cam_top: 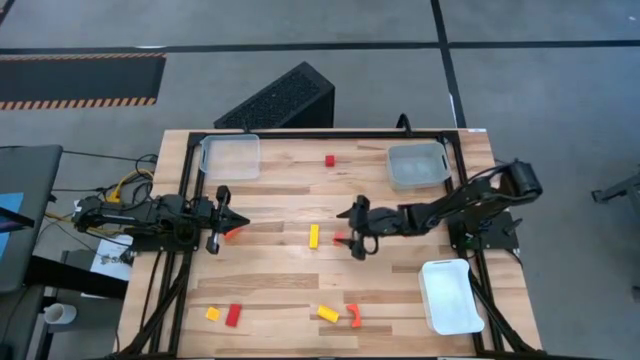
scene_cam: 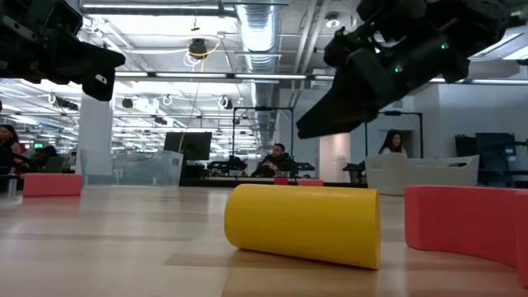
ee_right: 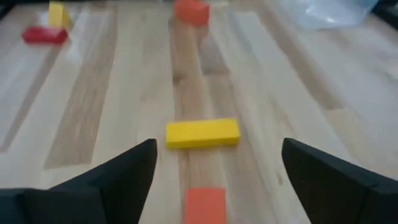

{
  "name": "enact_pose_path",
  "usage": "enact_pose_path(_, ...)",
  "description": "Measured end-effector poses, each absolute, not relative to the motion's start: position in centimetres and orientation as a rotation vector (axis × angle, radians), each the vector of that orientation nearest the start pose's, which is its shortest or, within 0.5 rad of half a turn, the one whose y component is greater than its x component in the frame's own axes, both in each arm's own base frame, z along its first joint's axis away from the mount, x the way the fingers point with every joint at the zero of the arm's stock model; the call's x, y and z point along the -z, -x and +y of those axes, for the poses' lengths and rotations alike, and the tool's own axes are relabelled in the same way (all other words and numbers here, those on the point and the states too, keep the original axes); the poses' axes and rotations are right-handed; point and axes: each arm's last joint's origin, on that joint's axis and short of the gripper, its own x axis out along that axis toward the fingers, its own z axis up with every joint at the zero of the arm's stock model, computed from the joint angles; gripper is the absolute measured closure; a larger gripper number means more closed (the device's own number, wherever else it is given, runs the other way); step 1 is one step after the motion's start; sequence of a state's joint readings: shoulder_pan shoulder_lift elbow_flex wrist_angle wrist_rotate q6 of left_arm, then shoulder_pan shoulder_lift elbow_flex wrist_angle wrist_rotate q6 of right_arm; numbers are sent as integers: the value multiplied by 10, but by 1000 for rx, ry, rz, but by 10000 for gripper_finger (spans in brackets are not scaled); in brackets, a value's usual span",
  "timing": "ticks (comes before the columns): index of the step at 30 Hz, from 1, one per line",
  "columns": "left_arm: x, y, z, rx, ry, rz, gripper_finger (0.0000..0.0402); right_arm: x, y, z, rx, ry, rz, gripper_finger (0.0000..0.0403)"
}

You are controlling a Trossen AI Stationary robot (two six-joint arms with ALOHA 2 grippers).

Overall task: Sort & place blocks by color
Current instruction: Put the top right orange block into the white bin

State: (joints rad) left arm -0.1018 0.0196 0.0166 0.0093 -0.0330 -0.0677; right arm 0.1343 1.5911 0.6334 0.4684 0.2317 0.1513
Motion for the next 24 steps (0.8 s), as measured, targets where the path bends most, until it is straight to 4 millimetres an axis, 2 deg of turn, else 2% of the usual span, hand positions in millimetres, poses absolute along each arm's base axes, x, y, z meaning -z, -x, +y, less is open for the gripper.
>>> enact_pose_path(6,-169,-98,-9,69,68,-4,401,-145,-304,43,115,-27,599,20)
enact_pose_path(14,-169,-98,-9,68,68,-4,402,-144,-303,42,151,-102,641,38)
enact_pose_path(19,-169,-98,-9,69,68,-4,401,-122,-305,33,221,-172,714,44)
enact_pose_path(24,-168,-98,-9,69,68,-4,401,-100,-311,33,238,-176,740,45)
